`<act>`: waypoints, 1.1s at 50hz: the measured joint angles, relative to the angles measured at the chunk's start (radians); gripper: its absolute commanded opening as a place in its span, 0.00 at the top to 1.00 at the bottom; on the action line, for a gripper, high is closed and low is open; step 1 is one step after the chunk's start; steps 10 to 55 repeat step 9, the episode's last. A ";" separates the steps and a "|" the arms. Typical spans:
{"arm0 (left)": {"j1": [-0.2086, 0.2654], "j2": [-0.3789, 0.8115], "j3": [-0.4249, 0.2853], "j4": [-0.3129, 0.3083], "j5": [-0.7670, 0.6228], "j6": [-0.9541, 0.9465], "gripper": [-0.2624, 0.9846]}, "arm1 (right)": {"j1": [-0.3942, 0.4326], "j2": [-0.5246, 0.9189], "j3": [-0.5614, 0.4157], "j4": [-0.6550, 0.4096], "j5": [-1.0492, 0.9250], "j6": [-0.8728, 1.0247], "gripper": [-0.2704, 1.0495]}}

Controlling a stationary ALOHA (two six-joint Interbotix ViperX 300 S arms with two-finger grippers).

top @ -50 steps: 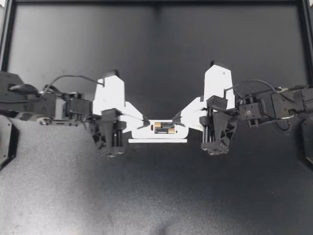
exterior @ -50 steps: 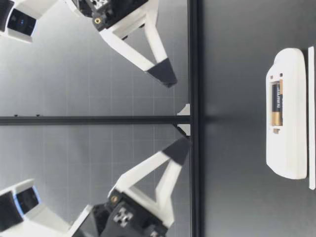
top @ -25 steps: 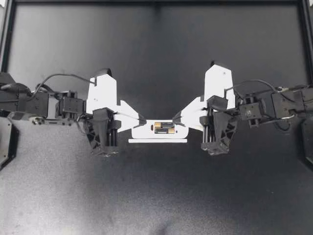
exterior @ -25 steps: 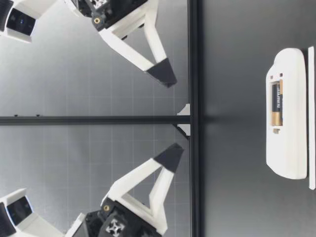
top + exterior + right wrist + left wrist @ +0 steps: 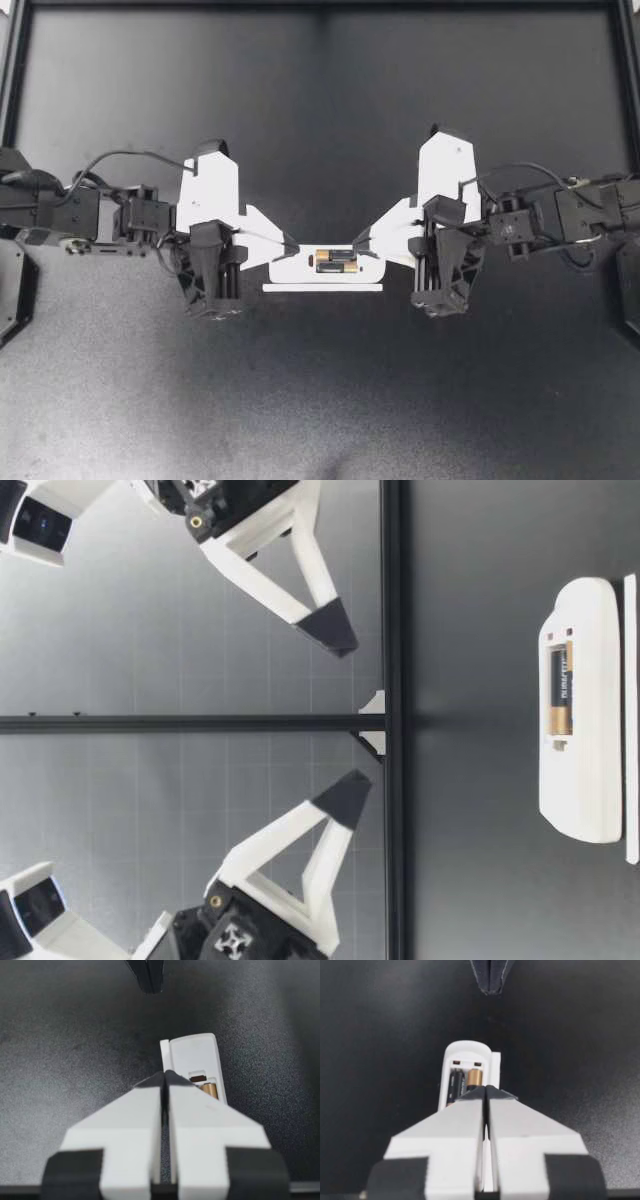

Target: Place the battery into the slot of the remote controller.

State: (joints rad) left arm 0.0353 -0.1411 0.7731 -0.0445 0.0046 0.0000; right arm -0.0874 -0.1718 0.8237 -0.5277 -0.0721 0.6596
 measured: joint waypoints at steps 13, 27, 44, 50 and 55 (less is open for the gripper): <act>0.000 0.000 0.000 0.002 0.002 0.000 0.93 | 0.000 0.002 -0.002 0.000 0.000 0.000 0.88; 0.000 0.000 0.000 0.002 0.002 0.000 0.93 | 0.000 0.002 -0.002 0.000 0.000 0.000 0.88; 0.000 0.000 0.000 0.002 0.002 0.000 0.93 | 0.000 0.002 -0.002 0.000 0.000 0.000 0.88; 0.000 0.000 0.000 0.002 0.002 0.000 0.93 | 0.000 0.002 -0.002 0.000 0.000 0.000 0.88; 0.000 0.000 0.000 0.002 0.002 0.000 0.93 | 0.000 0.002 -0.002 0.000 0.000 0.000 0.88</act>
